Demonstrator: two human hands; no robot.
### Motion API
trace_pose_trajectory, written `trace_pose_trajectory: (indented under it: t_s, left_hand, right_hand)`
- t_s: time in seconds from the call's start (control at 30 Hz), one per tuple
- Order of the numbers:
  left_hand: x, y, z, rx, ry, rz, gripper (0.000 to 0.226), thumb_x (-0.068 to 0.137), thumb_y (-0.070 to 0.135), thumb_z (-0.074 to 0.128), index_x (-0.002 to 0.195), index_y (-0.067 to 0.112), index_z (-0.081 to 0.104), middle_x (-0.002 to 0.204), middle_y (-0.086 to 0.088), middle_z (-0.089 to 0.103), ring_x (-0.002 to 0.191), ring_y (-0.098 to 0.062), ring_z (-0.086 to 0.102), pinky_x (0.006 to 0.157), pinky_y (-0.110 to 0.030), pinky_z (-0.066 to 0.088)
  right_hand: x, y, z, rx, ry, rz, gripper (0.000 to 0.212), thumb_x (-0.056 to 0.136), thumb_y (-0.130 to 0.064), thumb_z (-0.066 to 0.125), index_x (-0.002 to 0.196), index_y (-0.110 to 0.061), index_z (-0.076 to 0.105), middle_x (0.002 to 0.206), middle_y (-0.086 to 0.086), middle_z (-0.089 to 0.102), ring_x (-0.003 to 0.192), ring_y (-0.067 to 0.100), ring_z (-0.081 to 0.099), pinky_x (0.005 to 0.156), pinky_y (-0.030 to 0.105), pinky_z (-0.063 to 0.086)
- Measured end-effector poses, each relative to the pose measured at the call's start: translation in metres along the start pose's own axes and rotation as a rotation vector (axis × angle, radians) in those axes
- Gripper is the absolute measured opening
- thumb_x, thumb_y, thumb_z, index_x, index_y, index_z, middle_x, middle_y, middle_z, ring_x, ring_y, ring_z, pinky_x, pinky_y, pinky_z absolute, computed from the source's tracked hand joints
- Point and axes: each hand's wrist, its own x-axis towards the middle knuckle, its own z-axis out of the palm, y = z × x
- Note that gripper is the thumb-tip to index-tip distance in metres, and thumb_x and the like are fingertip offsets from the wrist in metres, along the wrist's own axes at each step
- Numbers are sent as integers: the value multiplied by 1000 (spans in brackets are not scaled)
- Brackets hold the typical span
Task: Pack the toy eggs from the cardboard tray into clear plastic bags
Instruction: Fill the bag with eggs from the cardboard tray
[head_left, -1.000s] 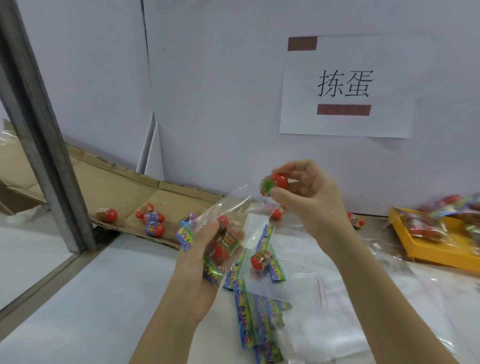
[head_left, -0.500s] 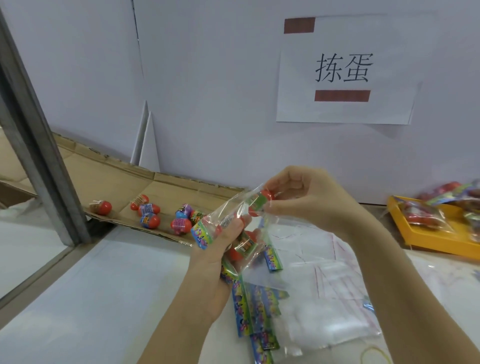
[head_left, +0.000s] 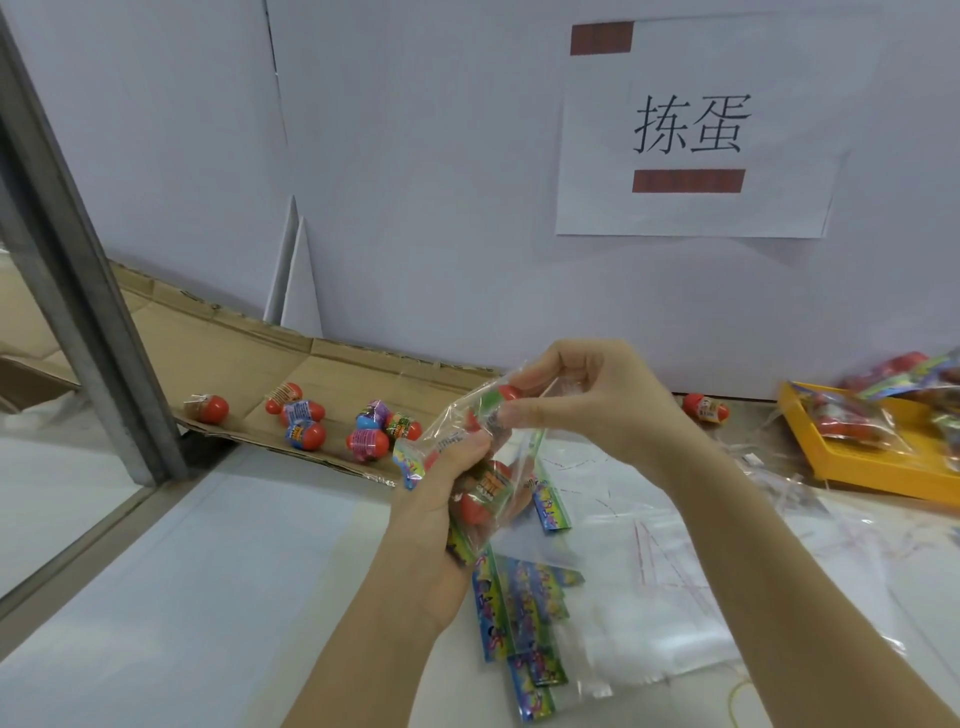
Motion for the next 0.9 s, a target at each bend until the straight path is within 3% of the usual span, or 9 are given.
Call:
trace_pose_trajectory:
  t_s: [0.13,0.23,0.3,0.4,0.57,0.73,0.83,0.9]
  left_hand:
    - [-1,3,-2,-7,-33,-11,35,59,27,77,93,18,80,105,-9,75,95,-29,71,74,-41,61]
    - [-1,4,-3,-25,-21,-10,38,73,33,71,107,16,75,113,-8,73,105,-31,69,84,-42,59]
    - [-1,4,-2,-20,16,2,39,65,33,75,101,18,77,111,-8,73,108,-30,68,83,-39,59]
    - [0,5,-2,-23,47,12,30,63,31,75,91,21,79,103,-6,75,97,-24,70,69,-32,61]
    - [0,9,-4,-62,79,29,42,68,28,72,108,16,72,103,-6,74,81,-16,72,61,-28,58]
    - [1,8,-4,-32,79,11,58,68,36,71,122,14,67,111,-6,73,110,-26,65,64,-30,58]
    - [1,6,-4,-69,99,-1,46,69,30,71,112,14,72,106,-7,75,100,-26,70,60,-29,58]
    - [1,6,-5,-89,106,-20,23,70,30,71,90,20,79,95,-5,76,81,-22,74,56,-29,58]
  right_hand:
    - [0,-3,1,-50,-6,2,21,64,-22,87,78,-13,73,74,-3,73,72,18,68,70,26,54]
    - [-2,-4,1,-62,-49,-19,23,65,-19,86,81,-10,73,70,-10,72,67,2,65,63,12,50]
    - [-2,-5,3,-66,-58,-30,23,66,-15,86,84,-7,74,70,-9,72,66,-3,65,62,7,47]
    - [-2,-5,5,-58,-73,-52,17,72,-10,82,87,-8,74,73,-8,74,71,1,69,69,11,51]
    - [-2,-5,8,-78,-75,-100,14,89,-10,65,98,-13,75,91,-4,76,92,8,69,93,26,51]
    - [0,-5,11,-149,-72,-109,14,91,-13,64,95,-19,76,91,-8,75,91,10,68,91,27,50]
    - [1,-2,10,-113,-17,-116,17,92,-14,63,94,-26,75,89,-7,74,90,12,68,88,28,52]
    - [5,4,11,-30,184,-161,28,93,-10,59,92,-36,70,82,-9,67,73,3,62,73,19,49]
